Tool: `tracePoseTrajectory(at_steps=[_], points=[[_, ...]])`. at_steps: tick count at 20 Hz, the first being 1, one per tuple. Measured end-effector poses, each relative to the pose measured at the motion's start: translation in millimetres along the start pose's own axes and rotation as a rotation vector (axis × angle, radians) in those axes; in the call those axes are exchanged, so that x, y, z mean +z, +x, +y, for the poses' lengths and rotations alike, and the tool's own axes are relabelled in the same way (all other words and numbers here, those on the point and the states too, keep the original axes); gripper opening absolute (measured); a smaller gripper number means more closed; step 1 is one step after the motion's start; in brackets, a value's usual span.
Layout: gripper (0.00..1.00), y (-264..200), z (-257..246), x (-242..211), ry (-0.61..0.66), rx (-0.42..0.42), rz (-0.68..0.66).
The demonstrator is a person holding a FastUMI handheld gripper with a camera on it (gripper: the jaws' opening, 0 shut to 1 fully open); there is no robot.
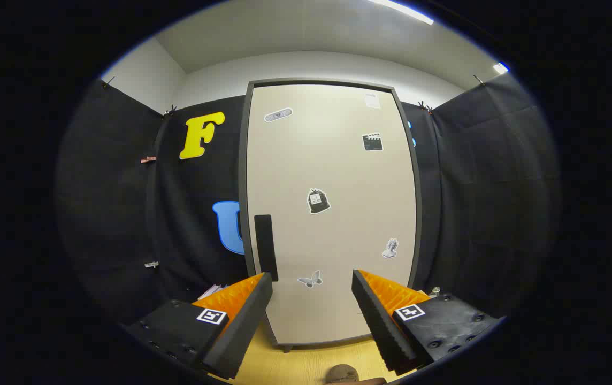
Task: Open the shoe cabinet door, grab the shoes and put them into the shoe cabinet, then close the shoe cabinet door.
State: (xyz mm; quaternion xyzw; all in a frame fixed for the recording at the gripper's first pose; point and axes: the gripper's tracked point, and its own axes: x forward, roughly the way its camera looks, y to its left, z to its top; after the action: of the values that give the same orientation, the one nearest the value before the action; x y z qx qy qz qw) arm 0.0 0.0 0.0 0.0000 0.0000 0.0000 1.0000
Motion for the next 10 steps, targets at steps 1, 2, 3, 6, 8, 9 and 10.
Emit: tracePoseTrajectory(at_steps=[1, 2, 3, 6, 8, 9, 10], points=[[0.98, 0.1, 0.1, -0.1, 0.0, -0.001, 0.002], [0.98, 0.2, -0.4, -0.9, -0.001, -0.003, 0.005], [0.98, 0.6, -0.5, -1.4, -0.002, -0.005, 0.007], [0.98, 0.8, 1.3, -2.4, -0.007, -0.003, 0.007], [0.98, 2.6, 1.3, -3.6, -0.01, 0.0, 0.008], [0.98, 2.8, 1.0, -3.8, -0.011, 0.0, 0.008], [0.98, 4.1, 0.0, -3.6, -0.01, -0.001, 0.008]])
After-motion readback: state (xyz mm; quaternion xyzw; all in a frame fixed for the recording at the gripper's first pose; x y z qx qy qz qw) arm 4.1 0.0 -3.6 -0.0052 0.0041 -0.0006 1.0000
